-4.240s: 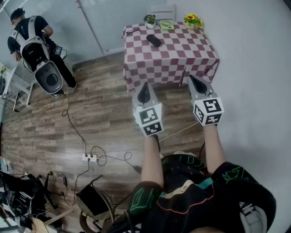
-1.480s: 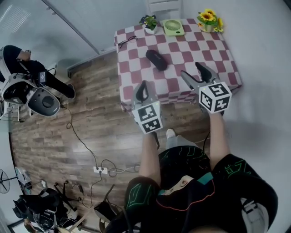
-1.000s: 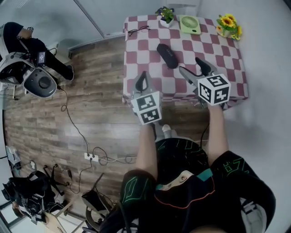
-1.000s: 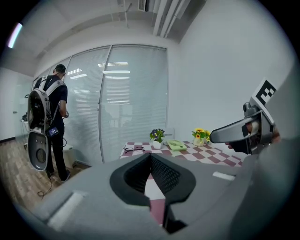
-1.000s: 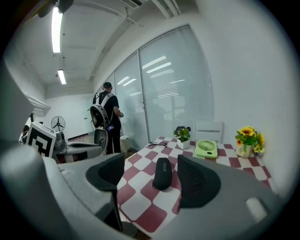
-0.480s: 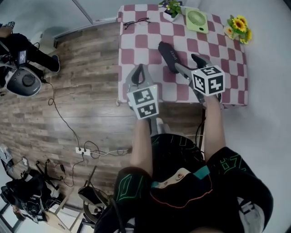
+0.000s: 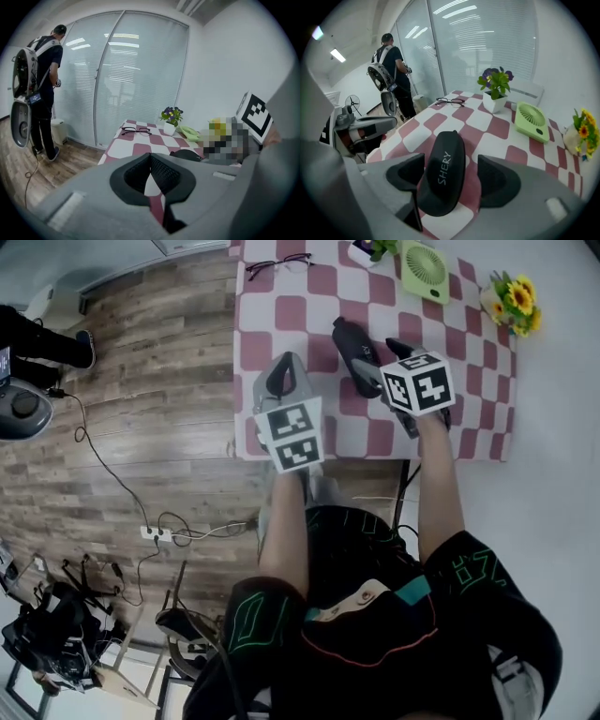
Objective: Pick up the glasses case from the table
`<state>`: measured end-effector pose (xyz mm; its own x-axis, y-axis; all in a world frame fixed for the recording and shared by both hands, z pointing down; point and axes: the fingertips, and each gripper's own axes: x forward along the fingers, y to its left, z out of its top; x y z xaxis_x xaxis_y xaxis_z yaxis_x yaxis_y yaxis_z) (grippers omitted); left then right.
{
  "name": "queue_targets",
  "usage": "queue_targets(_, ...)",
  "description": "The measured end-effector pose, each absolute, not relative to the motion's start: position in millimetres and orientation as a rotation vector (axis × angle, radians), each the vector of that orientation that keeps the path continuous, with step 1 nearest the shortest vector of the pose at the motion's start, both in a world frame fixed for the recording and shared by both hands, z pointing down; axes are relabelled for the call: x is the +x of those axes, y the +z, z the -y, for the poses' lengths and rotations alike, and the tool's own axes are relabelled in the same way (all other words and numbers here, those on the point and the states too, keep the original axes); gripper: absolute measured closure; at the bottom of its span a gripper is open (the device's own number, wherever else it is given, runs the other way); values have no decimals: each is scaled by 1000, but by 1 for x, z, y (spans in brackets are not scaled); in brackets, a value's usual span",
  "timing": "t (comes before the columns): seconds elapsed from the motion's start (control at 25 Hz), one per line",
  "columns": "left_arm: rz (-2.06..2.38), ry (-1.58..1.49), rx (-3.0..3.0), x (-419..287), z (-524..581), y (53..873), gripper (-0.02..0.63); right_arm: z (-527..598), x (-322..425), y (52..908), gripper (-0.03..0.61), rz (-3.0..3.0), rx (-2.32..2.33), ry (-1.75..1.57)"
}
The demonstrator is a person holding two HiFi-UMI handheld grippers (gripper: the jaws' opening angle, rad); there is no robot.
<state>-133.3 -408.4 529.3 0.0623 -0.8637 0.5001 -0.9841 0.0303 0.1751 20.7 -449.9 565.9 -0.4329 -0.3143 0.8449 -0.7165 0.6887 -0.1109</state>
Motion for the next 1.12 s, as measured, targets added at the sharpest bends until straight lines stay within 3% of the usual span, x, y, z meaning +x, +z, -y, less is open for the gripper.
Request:
queue_targets(0.64, 1741, 316, 1837, -142, 469, 559, 604, 443, -16, 611, 166, 1911, 545, 826)
queue_targets(0.72, 1741, 312, 1829, -143, 472, 559, 604, 439, -20, 612, 175, 1899, 549, 801)
queue_targets(0.8, 1747, 313, 1823, -141, 474, 559, 604, 437, -25, 611, 234, 1909, 546, 785)
queue_targets(1.12, 1871, 305, 1755, -136, 464, 546, 604, 440, -23, 595, 249, 2046, 512, 768)
